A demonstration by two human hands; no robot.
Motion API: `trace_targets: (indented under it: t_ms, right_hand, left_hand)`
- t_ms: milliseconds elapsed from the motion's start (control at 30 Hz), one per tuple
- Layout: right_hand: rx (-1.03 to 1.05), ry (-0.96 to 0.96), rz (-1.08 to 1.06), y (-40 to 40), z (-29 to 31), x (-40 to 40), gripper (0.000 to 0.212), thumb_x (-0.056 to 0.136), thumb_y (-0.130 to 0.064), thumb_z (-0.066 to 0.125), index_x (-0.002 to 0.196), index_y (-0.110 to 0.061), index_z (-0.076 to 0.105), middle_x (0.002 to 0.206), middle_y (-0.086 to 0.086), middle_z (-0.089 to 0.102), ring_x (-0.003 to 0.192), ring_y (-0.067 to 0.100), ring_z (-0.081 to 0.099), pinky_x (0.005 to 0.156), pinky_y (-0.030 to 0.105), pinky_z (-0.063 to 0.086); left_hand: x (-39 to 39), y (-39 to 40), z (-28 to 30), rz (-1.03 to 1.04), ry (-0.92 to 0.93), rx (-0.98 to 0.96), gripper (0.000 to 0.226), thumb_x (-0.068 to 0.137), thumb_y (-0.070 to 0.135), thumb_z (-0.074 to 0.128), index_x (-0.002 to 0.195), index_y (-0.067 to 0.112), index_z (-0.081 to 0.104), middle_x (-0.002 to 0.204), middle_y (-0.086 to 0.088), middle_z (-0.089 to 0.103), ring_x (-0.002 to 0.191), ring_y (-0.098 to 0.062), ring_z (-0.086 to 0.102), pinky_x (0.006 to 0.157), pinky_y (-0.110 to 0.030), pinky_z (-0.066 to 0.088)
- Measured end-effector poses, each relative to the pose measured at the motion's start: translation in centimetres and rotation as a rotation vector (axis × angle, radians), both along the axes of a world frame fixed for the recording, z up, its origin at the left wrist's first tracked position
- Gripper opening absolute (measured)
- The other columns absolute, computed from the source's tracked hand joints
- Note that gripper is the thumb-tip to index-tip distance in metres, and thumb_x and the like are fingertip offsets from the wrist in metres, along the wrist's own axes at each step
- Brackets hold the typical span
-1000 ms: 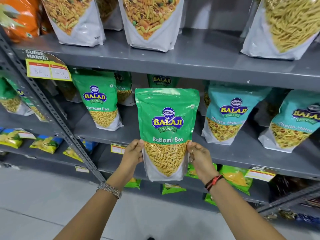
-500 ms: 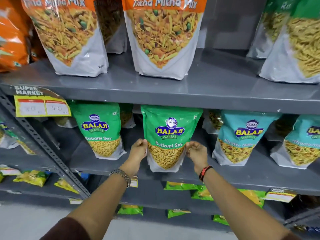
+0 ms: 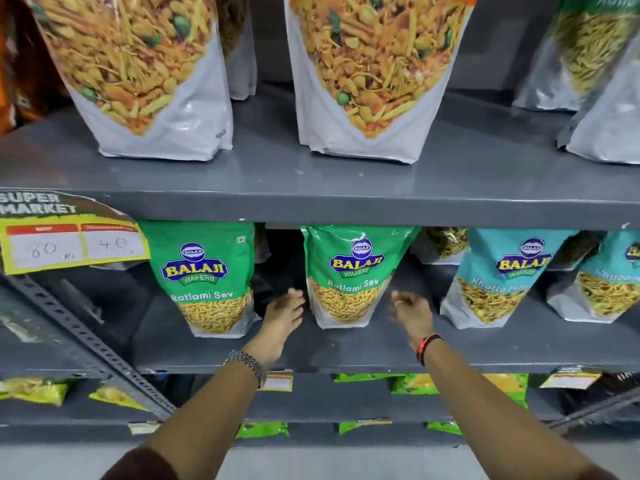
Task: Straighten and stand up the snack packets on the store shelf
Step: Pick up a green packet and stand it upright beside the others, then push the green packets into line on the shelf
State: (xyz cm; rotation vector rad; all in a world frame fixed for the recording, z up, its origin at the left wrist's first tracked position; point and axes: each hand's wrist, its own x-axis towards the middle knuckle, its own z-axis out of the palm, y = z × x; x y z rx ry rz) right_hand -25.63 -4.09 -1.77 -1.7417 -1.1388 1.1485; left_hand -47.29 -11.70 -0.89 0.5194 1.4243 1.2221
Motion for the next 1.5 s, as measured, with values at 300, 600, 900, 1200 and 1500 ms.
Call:
trace_targets:
  t_ms: [300, 600, 900, 1200, 1500]
  right_hand:
    - [-0.298, 0.029, 0.377, -6.8, -0.3, -5.3, 0.018, 0.088, -0.002, 0.046, 0.079, -0.01, 0.06, 0.073, 0.004, 0.063, 0.058, 0.011, 0.055, 0.045, 0.015, 0.043]
    - [-0.233, 0.315, 0.563, -8.5, 2.6, -18.7, 0.043, 0.088, 0.002, 0.044, 0.13, -0.007, 0.043, 0.114, 0.01, 0.054, 0.098, 0.021, 0.053, 0.079, 0.033, 0.05]
    - [-0.105, 0.218, 0.52, -7.7, 1.5, -22.4, 0.027, 0.086, -0.016, 0.045, 0.103, -0.026, 0.063, 0.105, 0.006, 0.069, 0.097, 0.023, 0.063, 0.094, 0.045, 0.052]
    - [0.031, -0.039, 0.639, -7.6, 0.1, -20.5, 0.04, 0.086, -0.003, 0.039, 0.121, -0.012, 0.056, 0.126, 0.012, 0.062, 0.119, 0.028, 0.056, 0.101, 0.042, 0.044]
    - [0.011, -0.414, 0.302, -8.4, -1.3, -6.3, 0.035, 0.072, 0.002, 0.043, 0.091, -0.02, 0.062, 0.104, 0.005, 0.07, 0.105, 0.031, 0.061, 0.091, 0.037, 0.045]
  left_hand:
    - [-7.9, -8.4, -3.0, 0.079, 0.003, -0.178, 0.017, 0.095, 0.016, 0.044, 0.099, 0.004, 0.056, 0.069, -0.004, 0.071, 0.054, -0.013, 0.07, 0.059, -0.028, 0.055]
    - [-16.0, -7.9, -1.2, 0.27, 0.467, -0.107, 0.047, 0.093, 0.026, 0.049, 0.135, 0.007, 0.041, 0.128, -0.017, 0.058, 0.118, -0.033, 0.056, 0.1, -0.043, 0.044]
    - [-16.5, -6.5, -1.6, 0.261, 0.276, -0.008, 0.044, 0.096, 0.02, 0.042, 0.138, 0.009, 0.037, 0.133, -0.01, 0.054, 0.11, -0.019, 0.054, 0.098, -0.036, 0.046]
    - [-15.3, -6.7, -2.1, 0.333, 0.245, -0.025, 0.031, 0.095, 0.024, 0.044, 0.121, 0.008, 0.05, 0.105, -0.006, 0.056, 0.088, -0.014, 0.055, 0.096, -0.036, 0.045]
    - [-5.4, -4.9, -3.1, 0.415, -0.28, -0.079, 0.047, 0.099, 0.024, 0.034, 0.135, -0.007, 0.036, 0.095, -0.012, 0.054, 0.081, -0.024, 0.055, 0.092, -0.038, 0.043]
